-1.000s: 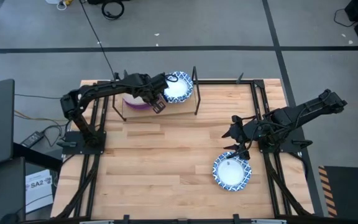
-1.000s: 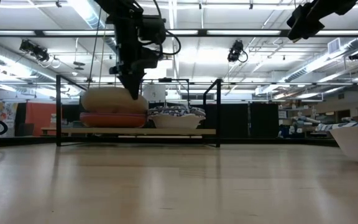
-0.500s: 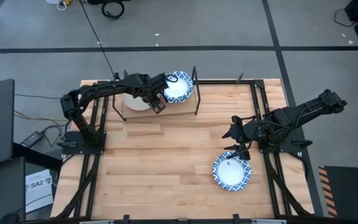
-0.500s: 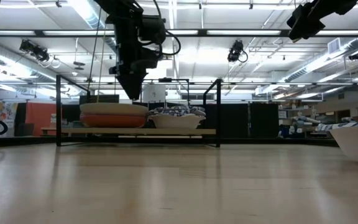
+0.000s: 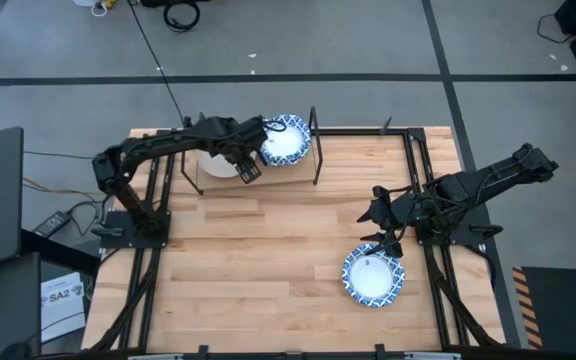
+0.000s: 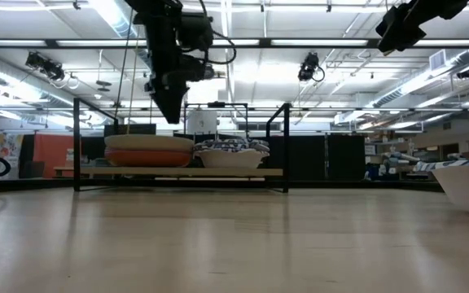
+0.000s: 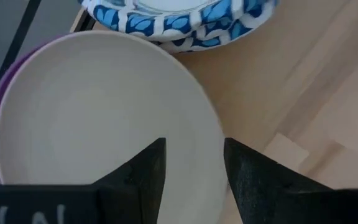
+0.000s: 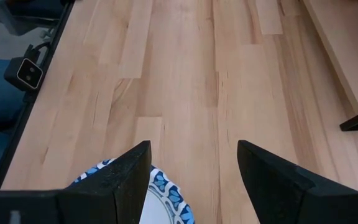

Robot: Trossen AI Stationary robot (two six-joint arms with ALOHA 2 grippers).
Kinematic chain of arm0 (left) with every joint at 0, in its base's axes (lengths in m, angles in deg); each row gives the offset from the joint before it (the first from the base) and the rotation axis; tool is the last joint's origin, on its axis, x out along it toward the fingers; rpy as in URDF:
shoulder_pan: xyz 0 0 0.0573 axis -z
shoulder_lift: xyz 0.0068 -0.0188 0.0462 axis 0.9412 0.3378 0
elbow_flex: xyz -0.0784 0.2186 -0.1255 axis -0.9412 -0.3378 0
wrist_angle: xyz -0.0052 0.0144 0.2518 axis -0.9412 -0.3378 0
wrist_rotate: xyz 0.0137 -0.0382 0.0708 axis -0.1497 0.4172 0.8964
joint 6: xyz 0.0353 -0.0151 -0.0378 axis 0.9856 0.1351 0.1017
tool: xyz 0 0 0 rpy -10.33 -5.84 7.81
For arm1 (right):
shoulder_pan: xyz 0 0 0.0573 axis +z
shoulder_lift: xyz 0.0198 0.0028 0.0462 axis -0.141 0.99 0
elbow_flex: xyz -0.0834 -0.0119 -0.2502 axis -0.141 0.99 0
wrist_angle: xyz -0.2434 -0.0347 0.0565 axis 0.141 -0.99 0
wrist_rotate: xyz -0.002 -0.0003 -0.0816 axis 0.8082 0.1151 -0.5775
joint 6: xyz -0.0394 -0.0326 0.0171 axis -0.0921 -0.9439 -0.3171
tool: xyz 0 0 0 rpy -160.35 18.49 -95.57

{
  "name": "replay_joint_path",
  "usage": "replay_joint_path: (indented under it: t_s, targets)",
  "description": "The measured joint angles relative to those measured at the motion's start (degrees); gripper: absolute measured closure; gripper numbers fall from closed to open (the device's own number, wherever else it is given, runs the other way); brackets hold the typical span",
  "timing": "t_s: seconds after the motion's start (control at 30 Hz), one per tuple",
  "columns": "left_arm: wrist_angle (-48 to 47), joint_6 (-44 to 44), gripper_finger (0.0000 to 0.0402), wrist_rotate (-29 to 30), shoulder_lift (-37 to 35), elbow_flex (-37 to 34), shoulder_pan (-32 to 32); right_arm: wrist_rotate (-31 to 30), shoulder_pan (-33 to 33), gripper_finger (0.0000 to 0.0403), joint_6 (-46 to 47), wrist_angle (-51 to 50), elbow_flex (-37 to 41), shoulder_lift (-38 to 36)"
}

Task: Place and stack plates onto a shelf
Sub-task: Stack the white bowl on top of the white bowl on the shelf

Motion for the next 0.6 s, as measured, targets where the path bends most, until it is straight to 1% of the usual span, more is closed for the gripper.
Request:
replay_joint_path:
  t_s: [0.1, 0.17, 0.37, 0.5, 0.6]
  targets:
    - [-0.52, 0.12, 0.0233, -2.25, -2.18, 0.0, 1.11, 0.0, 0.0, 0.0158, 0.0, -0.02, -0.02, 0.0]
    - [-0.49, -0.05, 0.0233, -4.89, -3.76, 0.0, 2.3, 0.0, 0.0, 0.0158, 0.0, -0.02, -0.01, 0.0]
    - [-0.43, -3.61, 0.0233, -11.31, -8.07, 0.09, 8.29, 0.33, 0.0, 0.0158, 0.0, -0.02, -0.02, 0.0]
    - [-0.01, -6.03, 0.0233, -10.78, -9.43, 0.09, 14.57, 0.35, 0.01, 0.0158, 0.0, 0.0, -0.02, 0.0]
    - [1.89, -6.87, 0.0233, -8.88, -9.72, 0.09, 19.98, 0.35, 0.01, 0.0158, 0.04, 0.02, -0.02, 0.0]
